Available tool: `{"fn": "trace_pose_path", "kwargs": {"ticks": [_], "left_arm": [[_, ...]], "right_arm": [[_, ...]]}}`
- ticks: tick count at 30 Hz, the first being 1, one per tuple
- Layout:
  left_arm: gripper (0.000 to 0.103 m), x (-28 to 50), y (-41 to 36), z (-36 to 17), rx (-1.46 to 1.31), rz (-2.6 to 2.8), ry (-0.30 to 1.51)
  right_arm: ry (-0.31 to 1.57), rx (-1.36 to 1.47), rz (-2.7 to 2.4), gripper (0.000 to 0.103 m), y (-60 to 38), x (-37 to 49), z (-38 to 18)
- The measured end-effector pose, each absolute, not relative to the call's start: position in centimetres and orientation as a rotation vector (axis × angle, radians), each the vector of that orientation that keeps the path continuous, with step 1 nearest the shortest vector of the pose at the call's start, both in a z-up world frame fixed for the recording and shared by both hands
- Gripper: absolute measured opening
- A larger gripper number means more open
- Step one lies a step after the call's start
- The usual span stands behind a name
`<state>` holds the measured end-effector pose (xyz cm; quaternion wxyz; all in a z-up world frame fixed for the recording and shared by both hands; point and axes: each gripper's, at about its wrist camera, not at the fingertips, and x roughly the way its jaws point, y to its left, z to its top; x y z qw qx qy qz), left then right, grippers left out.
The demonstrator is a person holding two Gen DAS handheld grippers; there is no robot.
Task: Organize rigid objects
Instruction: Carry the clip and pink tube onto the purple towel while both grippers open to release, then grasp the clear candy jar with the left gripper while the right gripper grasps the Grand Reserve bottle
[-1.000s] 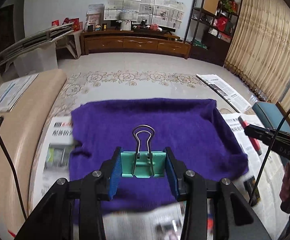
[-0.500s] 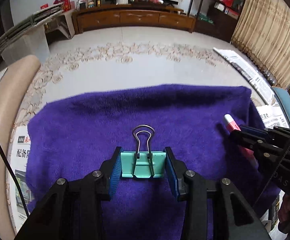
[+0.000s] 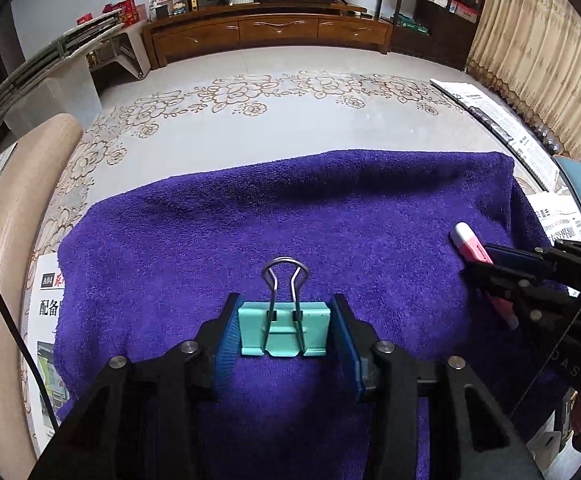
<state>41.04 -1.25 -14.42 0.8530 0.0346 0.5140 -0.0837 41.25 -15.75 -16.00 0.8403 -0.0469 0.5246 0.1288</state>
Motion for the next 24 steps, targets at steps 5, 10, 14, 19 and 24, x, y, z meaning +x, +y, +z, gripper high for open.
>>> {"fn": "trace_pose_path", "kwargs": {"ticks": [5,10,14,19,24], "left_arm": [[0.087,41.3,-1.2,-14.7,0.076,-0.148,1.097],[0.087,39.8,0.6,-12.7,-0.01,-0.176,1.036],[0.101,36.4,2.2,-10.3,-0.092,-0.196,0.973],[0.103,30.5,3.0,-9.3,-0.12,-0.175,0.945],[0.103,24.6,3.1,-9.2,-0.134,-0.131,0.923]], "right_arm": [[1.122,-0.044,0.351,0.051,-15.6,41.4,-15.9],[1.12,-0.067,0.322,0.063,-15.3,40.8,-15.5],[1.059,0.017,0.333,0.094,-16.6,39.0,-12.9],[0.997,0.068,0.31,0.103,-18.7,34.8,-9.4],[0.961,0.024,0.233,0.103,-20.9,28.3,-7.8]]}}
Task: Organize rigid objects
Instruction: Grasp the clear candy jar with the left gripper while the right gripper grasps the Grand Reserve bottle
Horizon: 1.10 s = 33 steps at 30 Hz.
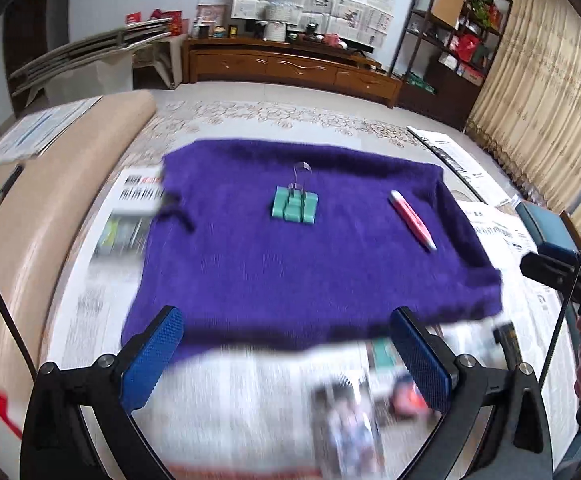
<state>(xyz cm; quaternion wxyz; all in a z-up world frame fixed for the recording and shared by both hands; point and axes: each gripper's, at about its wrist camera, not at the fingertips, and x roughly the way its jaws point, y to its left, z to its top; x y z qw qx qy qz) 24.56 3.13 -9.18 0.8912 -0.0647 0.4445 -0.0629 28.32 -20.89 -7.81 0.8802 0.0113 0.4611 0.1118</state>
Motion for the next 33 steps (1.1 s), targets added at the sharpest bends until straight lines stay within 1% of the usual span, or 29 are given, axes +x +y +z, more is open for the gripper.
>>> {"fn": "trace_pose_path", "kwargs": {"ticks": [5,8,13,15,21,24,29,30,31,32,33], "left_arm": [[0.103,19.9,2.5,-9.9,-0.175,-0.106,0.95],[0.103,18.7,1.8,-10.7,-0.155,-0.083,0.953],[0.103,17.6,0.3,-12.6,-0.094,-0.062,0.988],[0.103,17.4,-0.4,-13.5,-0.059,-0.057,0.999],[0.102,17.6,-2.2,-14.7,0.001,-0.021,1.001],[0.097,18.0,-2.8,-15.2,0.012,-0.016,1.008],[0.093,18.0,-3.0,-15.4,0.005,-0.015,0.966],[0.087,18.1,-3.0,-15.4,0.004,-0.012,0.961],[0.073,18.0,-3.1,-15.2,0.005,-0.009,0.947],[0.064,18.1,-3.1,-15.1,0.004,-0.01,0.938],[0.051,18.1,-3.2,-15.0,0.005,-0.017,0.929]], "right_arm": [[0.928,-0.003,0.14,0.103,-23.7,22.4,-8.0],[0.94,0.021,0.103,0.103,-25.0,20.1,-8.9],[0.897,0.071,0.071,0.103,-26.7,17.3,-9.8],[0.882,0.074,0.055,0.103,-27.2,16.9,-10.2],[0.916,0.109,0.039,0.103,-29.2,17.0,-11.1],[0.921,0.149,0.036,0.103,-30.1,17.4,-11.2],[0.908,0.181,0.036,0.103,-30.7,17.3,-10.8],[0.906,0.18,0.037,0.103,-30.7,17.3,-10.7],[0.903,0.179,0.036,0.103,-30.7,17.2,-10.7],[0.905,0.178,0.036,0.103,-30.7,17.2,-10.7],[0.911,0.177,0.035,0.103,-30.7,17.3,-10.8]]}}
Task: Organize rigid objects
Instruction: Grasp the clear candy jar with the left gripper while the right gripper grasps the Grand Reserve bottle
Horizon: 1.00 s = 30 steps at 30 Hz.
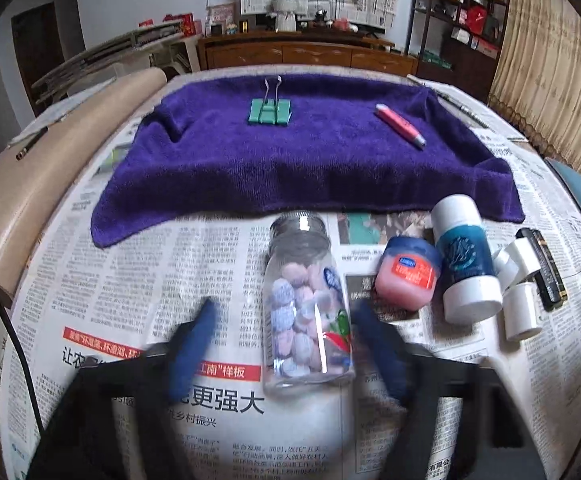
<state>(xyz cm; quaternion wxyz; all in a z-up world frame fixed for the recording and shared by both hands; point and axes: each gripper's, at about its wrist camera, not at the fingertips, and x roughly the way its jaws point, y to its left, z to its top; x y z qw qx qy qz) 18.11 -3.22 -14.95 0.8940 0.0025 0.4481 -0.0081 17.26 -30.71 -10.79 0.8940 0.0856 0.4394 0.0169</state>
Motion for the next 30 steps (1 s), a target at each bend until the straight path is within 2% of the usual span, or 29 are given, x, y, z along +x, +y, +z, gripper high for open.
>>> {"fn": "trace_pose_path", "kwargs": {"ticks": [2,16,30], "left_arm": [[0.039,18.2,-3.3,-14.9,0.007,-0.028,0.926],[0.039,16.1,0.8,-13.6,-0.075,-0.017,0.921],[0.039,16.0,0.6,-13.9,-0.096,-0.068,0.954]], "right_arm": [[0.92,0.179,0.033,0.103,-30.7,17.3,-11.0],[0.948,0.073,0.019,0.103,-29.6,17.4,-11.7],[1.019,0.0,-0.046,0.101,-29.9,19.0,-15.1]]}}
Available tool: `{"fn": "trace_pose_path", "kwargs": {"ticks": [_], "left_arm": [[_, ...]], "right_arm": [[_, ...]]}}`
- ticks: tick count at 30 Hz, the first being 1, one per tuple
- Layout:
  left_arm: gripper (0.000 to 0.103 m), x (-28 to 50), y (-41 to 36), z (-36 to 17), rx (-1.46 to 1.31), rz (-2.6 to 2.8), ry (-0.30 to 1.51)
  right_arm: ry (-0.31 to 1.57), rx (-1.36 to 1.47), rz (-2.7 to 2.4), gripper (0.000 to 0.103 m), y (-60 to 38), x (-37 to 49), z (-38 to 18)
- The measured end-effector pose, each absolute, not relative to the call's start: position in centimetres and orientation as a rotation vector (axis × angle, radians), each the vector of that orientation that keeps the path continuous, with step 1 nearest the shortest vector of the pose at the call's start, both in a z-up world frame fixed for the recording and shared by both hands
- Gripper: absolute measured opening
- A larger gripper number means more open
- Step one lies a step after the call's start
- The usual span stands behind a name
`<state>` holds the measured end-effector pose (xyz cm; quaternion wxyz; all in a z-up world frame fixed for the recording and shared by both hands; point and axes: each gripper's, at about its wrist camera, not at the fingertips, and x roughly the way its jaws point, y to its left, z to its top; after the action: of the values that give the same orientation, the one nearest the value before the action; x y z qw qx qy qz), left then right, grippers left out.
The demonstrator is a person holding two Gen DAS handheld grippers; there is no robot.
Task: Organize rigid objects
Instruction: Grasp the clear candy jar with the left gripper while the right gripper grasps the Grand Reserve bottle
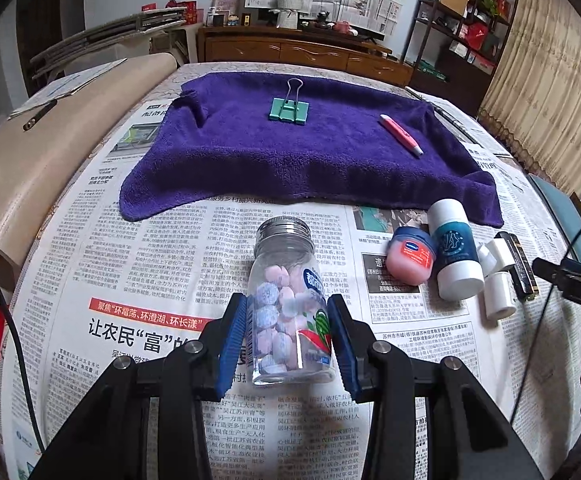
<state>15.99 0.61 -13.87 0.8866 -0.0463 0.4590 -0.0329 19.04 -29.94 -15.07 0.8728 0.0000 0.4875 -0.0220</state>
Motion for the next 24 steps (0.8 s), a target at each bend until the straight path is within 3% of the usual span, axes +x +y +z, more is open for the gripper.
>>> {"fn": "trace_pose_path", "kwargs": {"ticks": [16,19,21,24], "left_arm": [[0.039,16.0,1.0,-13.9,-0.112,-0.07,0.965],[0.039,16.1,1.3,-13.9,-0.117,-0.064,0.969],[0.039,16.1,1.4,-13.9,-0.122,-0.06,0.971],[0.039,16.1,1.4,-13.9,-0.123,-0.059,0.97]], "right_arm": [[1.015,-0.07,-0.075,0.101,-28.1,20.4,-16.9],[1.007,-0.055,-0.056,0.091,-27.7,20.2,-16.8],[1.008,-0.03,-0.011,0.067,-27.4,19.9,-16.7],[0.991,-0.037,0.02,0.057,-26.8,19.5,-16.5]]}}
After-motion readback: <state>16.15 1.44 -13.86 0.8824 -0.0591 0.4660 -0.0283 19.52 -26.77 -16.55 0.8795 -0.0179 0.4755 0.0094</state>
